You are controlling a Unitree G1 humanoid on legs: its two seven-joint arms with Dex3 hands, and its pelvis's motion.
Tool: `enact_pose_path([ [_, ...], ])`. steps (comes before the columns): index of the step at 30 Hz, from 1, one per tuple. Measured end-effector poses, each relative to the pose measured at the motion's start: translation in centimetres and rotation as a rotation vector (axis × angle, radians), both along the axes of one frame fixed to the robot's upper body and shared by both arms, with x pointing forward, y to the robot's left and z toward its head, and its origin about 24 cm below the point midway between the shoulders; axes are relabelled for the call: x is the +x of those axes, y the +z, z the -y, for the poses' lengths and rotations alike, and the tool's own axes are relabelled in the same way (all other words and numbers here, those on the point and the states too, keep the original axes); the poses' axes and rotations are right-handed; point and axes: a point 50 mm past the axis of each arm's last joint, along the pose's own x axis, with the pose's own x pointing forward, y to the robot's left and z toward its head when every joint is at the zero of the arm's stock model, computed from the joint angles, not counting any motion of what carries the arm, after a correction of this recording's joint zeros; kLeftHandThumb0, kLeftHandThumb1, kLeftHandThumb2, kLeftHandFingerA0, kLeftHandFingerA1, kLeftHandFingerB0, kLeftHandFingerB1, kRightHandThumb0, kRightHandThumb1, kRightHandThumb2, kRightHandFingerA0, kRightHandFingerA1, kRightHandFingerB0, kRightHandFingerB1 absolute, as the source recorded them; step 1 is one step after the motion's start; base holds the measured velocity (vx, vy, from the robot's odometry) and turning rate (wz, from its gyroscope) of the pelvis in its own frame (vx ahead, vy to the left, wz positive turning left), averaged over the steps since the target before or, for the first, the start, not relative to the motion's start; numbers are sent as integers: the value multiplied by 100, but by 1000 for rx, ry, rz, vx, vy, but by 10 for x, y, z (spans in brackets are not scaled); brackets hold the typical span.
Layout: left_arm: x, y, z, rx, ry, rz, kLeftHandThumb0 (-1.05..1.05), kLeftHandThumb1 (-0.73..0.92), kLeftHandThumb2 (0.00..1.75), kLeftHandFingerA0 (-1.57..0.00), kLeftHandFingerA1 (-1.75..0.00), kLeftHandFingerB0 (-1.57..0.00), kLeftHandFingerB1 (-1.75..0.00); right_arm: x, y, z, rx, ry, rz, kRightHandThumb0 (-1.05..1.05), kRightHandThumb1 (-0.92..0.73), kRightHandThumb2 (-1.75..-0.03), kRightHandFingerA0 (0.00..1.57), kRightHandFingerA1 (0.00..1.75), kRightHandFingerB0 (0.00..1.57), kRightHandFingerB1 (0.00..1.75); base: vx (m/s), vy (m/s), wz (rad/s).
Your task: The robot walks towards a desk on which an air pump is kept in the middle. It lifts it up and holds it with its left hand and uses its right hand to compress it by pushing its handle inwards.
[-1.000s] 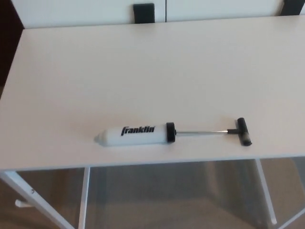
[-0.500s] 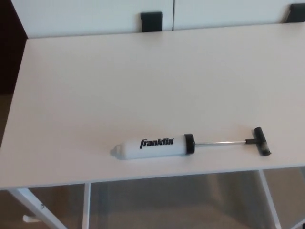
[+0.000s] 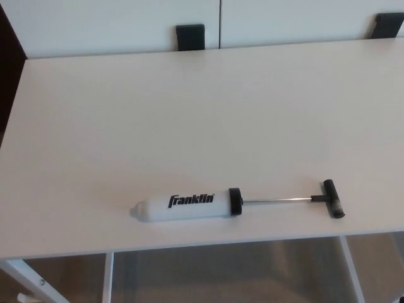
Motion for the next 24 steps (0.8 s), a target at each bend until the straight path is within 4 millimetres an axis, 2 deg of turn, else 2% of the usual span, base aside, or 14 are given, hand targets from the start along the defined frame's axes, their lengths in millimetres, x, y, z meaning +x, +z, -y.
enact_pose_path([
  [1,-1,3,0,8,-4,7,-19,47,89,-25,-53,-14,-47,0,0,0,0,0,-1,-35,-67,-60,75,49,64,45,0,0,0],
  [2,-3,5,0,13,-2,14,-29,63,65,-23,-36,-18,-32,-1,-1,-1,1,0,-2,-36,-67,-59,75,48,63,43,0,0,0],
  [4,-6,12,-3,24,14,35,-29,63,65,-23,-36,-18,-32,-2,-1,-2,5,0,-3,-36,-67,-59,75,48,63,43,0,0,0],
  [5,-8,15,-3,25,26,47,-23,58,64,-15,-36,-7,-20,-2,-1,-2,5,0,-3,-37,-65,-58,76,48,63,44,0,0,0],
  [8,-15,26,-9,32,79,78,-21,58,62,-18,-35,-10,-20,-4,-2,-3,6,1,-4,-36,-65,-58,76,48,63,44,0,0,0],
  [9,-19,31,-14,41,109,92,-21,58,62,-18,-35,-10,-20,-3,-1,-3,6,3,-1,-36,-65,-58,76,48,63,44,0,0,0],
  [10,-24,37,-20,57,141,108,-17,53,72,-4,-28,-3,-15,-4,-1,-3,5,3,0,-35,-67,-61,77,50,64,46,0,0,0],
  [14,-38,55,-40,112,228,147,-13,54,67,-8,-32,-4,-16,-4,0,-3,4,4,2,-34,-65,-60,77,52,65,45,0,0,0],
  [15,-48,73,-59,173,287,179,-11,59,58,0,-25,-5,-24,-4,0,-3,3,5,6,-36,-67,-60,75,51,62,45,0,0,0],
  [18,-55,98,-79,257,339,231,-11,59,58,0,-25,-5,-24,-1,3,-3,1,10,22,-36,-67,-60,75,51,62,45,0,0,0],
  [20,-57,112,-88,301,355,261,-11,54,66,-5,-19,-8,-26,0,5,-3,-1,11,31,-36,-67,-61,75,51,64,45,0,0,0],
  [21,-58,136,-99,370,372,312,-4,64,103,-3,-51,0,-47,2,8,-3,-4,14,46,-33,-67,-58,72,50,62,45,0,0,0],
  [23,-58,158,-107,430,384,367,-4,64,103,-3,-51,0,-47,3,11,-4,-6,17,58,-33,-67,-58,72,50,62,45,0,0,0],
  [24,-58,169,-109,459,385,395,-8,56,58,-13,-32,-12,-26,3,12,-3,-8,17,62,-37,-65,-58,75,48,65,45,0,0,0],
])
